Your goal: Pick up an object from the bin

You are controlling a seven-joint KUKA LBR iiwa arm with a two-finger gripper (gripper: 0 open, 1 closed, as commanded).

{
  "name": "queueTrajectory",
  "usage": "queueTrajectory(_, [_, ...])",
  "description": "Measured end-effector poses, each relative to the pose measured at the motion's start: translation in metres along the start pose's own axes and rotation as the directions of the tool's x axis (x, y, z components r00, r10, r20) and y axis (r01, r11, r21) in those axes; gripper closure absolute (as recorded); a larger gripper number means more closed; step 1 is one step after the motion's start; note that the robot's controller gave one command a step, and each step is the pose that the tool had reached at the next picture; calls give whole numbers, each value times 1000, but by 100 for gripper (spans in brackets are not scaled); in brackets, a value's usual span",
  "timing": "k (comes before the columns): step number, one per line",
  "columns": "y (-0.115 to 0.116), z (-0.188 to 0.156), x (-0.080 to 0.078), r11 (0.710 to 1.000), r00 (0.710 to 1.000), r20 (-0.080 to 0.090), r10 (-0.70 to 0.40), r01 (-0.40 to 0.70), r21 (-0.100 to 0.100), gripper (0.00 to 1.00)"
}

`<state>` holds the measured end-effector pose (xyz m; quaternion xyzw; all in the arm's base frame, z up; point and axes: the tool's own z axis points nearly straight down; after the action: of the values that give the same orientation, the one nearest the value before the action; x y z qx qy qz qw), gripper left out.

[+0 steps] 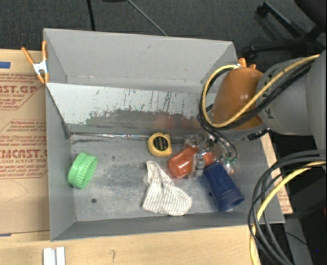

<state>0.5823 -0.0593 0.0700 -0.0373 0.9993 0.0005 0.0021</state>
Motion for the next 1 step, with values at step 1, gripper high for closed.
queueTrajectory(1, [0,0,0,1000,1000,0,0,0,0,100])
